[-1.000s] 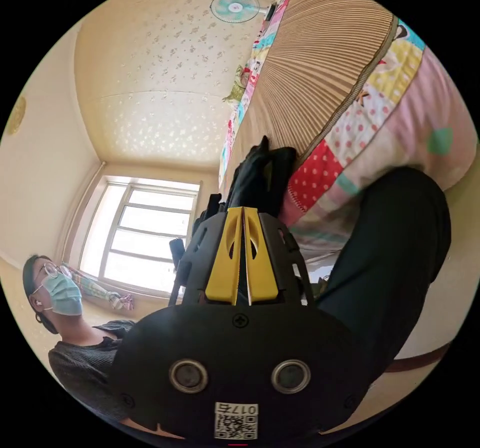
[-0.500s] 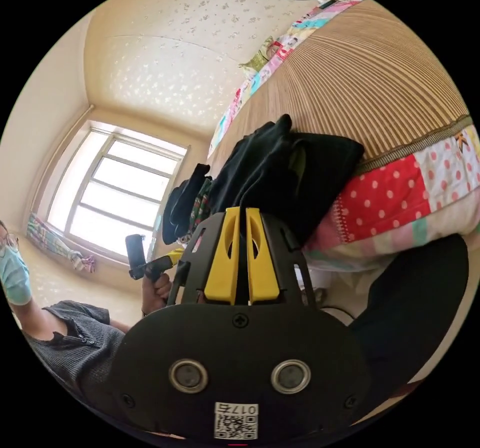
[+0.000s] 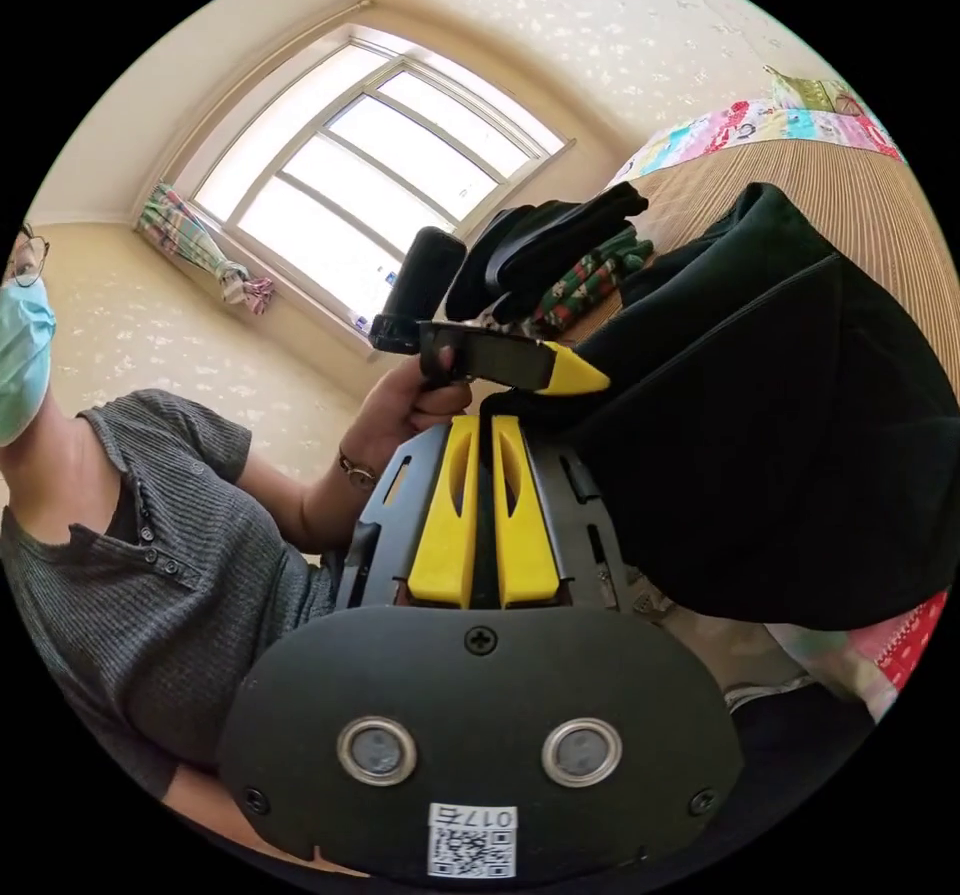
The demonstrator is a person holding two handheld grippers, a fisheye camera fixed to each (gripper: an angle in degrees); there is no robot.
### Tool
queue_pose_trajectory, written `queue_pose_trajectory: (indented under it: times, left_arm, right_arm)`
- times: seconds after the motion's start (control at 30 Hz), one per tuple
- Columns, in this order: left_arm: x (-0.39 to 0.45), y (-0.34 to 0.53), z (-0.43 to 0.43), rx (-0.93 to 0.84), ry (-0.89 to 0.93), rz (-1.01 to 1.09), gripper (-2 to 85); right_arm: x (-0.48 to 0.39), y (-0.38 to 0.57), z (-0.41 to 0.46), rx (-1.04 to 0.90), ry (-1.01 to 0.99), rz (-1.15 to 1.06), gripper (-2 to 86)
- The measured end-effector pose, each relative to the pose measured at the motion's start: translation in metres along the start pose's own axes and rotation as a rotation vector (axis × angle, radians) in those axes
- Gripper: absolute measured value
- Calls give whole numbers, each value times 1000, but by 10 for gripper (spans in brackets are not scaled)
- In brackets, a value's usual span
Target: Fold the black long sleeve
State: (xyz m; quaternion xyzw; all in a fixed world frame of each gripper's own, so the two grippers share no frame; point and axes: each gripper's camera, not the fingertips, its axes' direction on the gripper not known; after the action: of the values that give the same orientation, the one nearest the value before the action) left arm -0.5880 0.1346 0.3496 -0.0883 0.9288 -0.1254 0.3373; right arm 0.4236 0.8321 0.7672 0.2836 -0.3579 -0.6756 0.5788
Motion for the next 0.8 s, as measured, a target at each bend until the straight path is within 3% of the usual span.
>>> queue_pose_trajectory:
  times: [0.1, 0.2, 0.3, 0.37, 0.47, 0.6, 0.67, 0.8]
  left_arm:
    - [-2, 3, -9, -45, 65, 25, 91]
    - [-15, 14, -39, 72, 105, -45, 125]
    - [-9, 21, -58, 122, -38, -42, 134]
    - [-2, 18, -46, 49, -177, -35, 133]
    - [-18, 12, -8, -84, -213, -46, 118]
    - [-42, 30, -4, 15, -29, -71, 54]
    - [-46, 48, -23, 133, 55, -28, 52]
    - [-52, 66, -43, 201, 138, 19, 53]
  right_arm:
    - [4, 8, -4, -21, -74, -36, 31]
    - [11, 14, -3, -23, -3, -7, 42]
    - [31, 19, 2, -44, -36, 59, 71]
    - [43, 23, 11, -68, -101, 74, 92]
    - [52, 28, 26, -80, -160, 63, 121]
    - [77, 37, 27, -77, -144, 140, 97]
    - [86, 45, 11, -19, -146, 152, 74]
    - [109, 61, -23, 102, -114, 194, 62]
